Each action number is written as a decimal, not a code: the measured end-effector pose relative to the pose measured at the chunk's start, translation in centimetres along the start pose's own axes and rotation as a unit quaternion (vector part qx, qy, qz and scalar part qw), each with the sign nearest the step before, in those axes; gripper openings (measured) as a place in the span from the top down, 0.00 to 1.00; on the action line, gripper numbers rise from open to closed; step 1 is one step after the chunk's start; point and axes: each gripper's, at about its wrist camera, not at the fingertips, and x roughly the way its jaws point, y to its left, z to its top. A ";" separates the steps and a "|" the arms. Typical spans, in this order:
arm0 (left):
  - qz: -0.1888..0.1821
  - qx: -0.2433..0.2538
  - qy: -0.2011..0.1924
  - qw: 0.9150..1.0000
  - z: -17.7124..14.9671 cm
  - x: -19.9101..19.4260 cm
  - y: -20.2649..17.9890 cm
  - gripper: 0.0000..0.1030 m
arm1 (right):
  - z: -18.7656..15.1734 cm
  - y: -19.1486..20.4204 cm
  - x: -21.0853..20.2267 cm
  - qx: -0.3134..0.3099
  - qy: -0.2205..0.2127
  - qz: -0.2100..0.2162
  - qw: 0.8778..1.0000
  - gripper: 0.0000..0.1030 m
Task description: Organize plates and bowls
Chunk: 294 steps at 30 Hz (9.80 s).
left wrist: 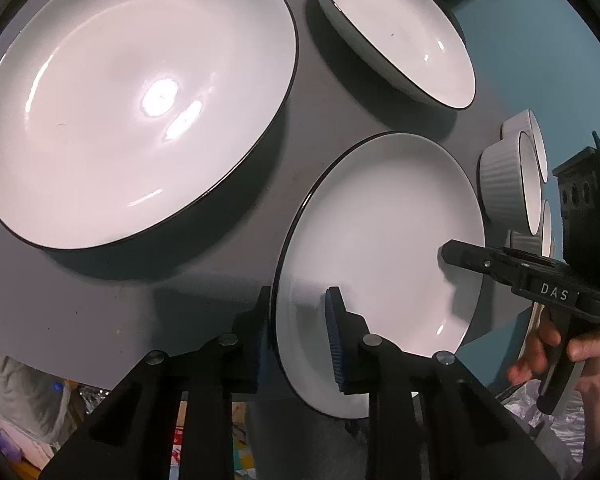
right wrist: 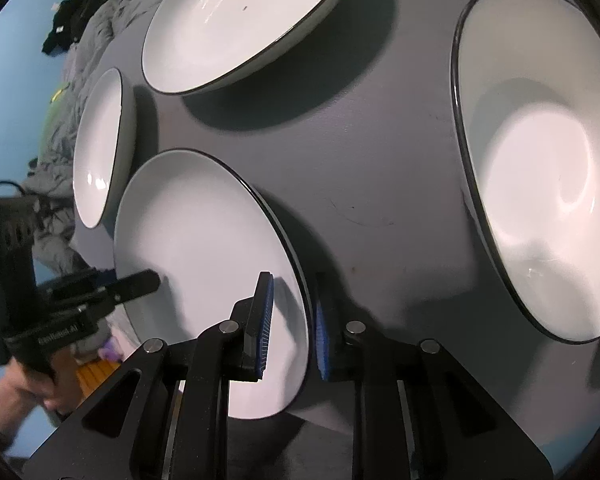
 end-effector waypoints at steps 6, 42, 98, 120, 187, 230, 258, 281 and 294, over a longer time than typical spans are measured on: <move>-0.005 -0.002 0.009 1.000 -0.1 -0.3 0.8 0.85 | 0.4 0.2 0.4 -0.001 0.008 -0.001 1.000 0.83; 0.015 -0.002 0.008 1.000 6.4 -5.3 -2.9 0.84 | 4.1 2.6 -2.4 0.018 0.025 -0.007 0.999 0.85; 0.129 0.020 -0.005 0.991 20.9 -3.4 -4.2 0.60 | 18.5 2.7 -1.9 0.033 0.087 -0.083 0.992 0.53; 0.095 -0.056 -0.051 0.993 15.8 -9.7 -1.9 0.36 | 17.1 4.2 -5.0 0.048 0.040 -0.114 0.992 0.32; 0.042 -0.245 -0.080 0.965 5.2 -7.9 14.8 0.81 | 15.6 19.2 10.1 -0.201 0.135 -0.075 0.967 0.83; 0.076 -0.079 -0.035 0.993 6.3 -9.4 8.3 0.80 | 8.2 14.5 4.8 -0.068 0.074 -0.043 0.994 0.86; 0.066 -0.004 -0.051 0.997 16.0 -7.9 -0.2 0.80 | 14.2 7.1 -2.4 -0.015 0.016 -0.050 0.999 0.86; 0.109 0.011 -0.033 0.993 20.7 -4.2 -3.3 0.79 | 18.2 2.2 -2.2 0.004 0.035 -0.051 0.998 0.85; 0.124 0.037 -0.018 0.991 21.4 -3.5 -4.1 0.75 | 18.4 1.8 -2.2 0.004 0.041 -0.048 0.998 0.75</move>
